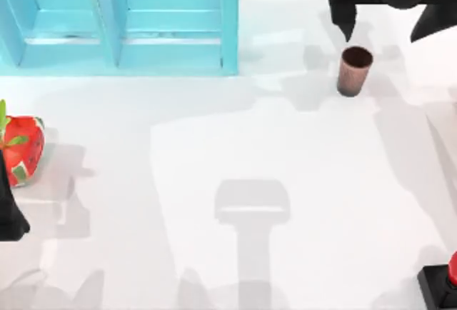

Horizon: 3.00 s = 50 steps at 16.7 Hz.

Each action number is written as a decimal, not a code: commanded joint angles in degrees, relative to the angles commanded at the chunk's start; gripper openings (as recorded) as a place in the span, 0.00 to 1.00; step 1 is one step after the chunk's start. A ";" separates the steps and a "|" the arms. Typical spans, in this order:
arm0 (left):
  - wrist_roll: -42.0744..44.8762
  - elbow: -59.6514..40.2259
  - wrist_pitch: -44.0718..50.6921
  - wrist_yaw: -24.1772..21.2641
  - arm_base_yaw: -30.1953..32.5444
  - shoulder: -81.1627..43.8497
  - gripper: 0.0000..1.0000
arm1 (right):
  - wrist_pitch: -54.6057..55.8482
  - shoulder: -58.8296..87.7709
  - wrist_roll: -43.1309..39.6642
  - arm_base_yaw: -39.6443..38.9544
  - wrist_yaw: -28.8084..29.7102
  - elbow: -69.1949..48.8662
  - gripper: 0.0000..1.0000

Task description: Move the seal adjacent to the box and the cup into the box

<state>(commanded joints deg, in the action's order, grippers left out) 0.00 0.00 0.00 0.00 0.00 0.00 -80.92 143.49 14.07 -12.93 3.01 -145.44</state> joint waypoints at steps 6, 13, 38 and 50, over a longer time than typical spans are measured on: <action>0.00 0.00 0.00 0.00 0.00 0.00 1.00 | 0.04 0.89 -0.09 -0.19 0.07 -0.62 1.00; 0.00 0.00 0.00 0.00 0.00 0.00 1.00 | 8.87 2.01 -0.25 0.29 0.15 6.84 1.00; 0.00 0.00 0.00 0.00 0.00 0.00 1.00 | 16.05 3.16 -0.49 0.52 0.11 12.86 0.00; 0.00 0.00 0.00 0.00 0.00 0.00 1.00 | 7.25 5.50 -4.03 3.35 -0.50 2.94 0.00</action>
<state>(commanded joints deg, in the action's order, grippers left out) 0.00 0.00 0.00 0.00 0.00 0.00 -73.67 148.99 10.04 -9.58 2.50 -142.51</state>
